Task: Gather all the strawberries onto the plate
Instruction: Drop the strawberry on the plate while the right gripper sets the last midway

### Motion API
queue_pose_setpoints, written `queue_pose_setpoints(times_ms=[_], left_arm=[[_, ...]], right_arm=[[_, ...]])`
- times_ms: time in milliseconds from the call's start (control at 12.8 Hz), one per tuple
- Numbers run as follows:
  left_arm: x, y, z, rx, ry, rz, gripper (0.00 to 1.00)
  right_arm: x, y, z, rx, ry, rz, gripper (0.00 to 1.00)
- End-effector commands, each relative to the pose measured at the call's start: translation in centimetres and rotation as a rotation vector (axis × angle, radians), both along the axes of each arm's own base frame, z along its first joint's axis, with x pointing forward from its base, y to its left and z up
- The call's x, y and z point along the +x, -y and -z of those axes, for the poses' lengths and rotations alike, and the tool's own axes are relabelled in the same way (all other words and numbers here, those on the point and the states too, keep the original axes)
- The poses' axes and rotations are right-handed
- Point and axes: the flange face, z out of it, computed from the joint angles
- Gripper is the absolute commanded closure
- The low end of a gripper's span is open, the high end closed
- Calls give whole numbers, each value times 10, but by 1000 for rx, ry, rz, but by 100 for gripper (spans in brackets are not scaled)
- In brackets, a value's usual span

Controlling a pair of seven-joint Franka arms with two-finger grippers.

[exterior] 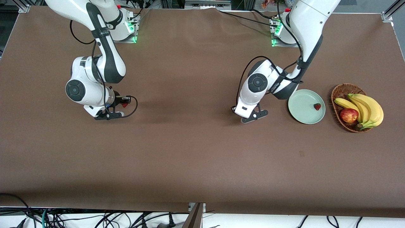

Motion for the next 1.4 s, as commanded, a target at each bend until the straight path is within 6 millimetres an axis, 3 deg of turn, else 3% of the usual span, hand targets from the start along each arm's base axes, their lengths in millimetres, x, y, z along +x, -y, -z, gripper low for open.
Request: queue_pose_setpoints(times_ms=[0, 156, 234, 468, 546, 702, 858, 1014, 1092, 1247, 1325], left_arm=[[28, -44, -23, 16, -1, 37, 90], [44, -95, -27, 10, -35, 91, 90], [47, -113, -29, -8, -66, 131, 90], [60, -205, -48, -49, -107, 238, 90], [62, -238, -53, -54, -122, 275, 90], [56, -288, -55, -79, -145, 334, 90], [44, -332, -44, -96, -165, 390, 90], [32, -357, -29, -101, -163, 402, 89], [23, -365, -15, -100, -152, 400, 89], [9, -368, 3, -95, -136, 398, 88], [4, -367, 6, -94, -136, 399, 88]], right_arm=[[25, -51, -27, 15, 46, 32, 79], [29, -104, -50, 0, 70, 102, 78], [24, -139, -55, -16, 76, 160, 73], [6, -257, -51, 16, 83, 327, 72], [-1, -298, -45, 32, 88, 345, 72], [-12, -361, -22, 62, 142, 427, 72], [-42, -420, 13, 132, 222, 544, 72], [-70, -462, 49, 272, 247, 693, 69], [-78, -473, 65, 322, 256, 746, 63], [-96, -495, 75, 370, 257, 801, 52], [-97, -497, 73, 376, 249, 825, 36]])
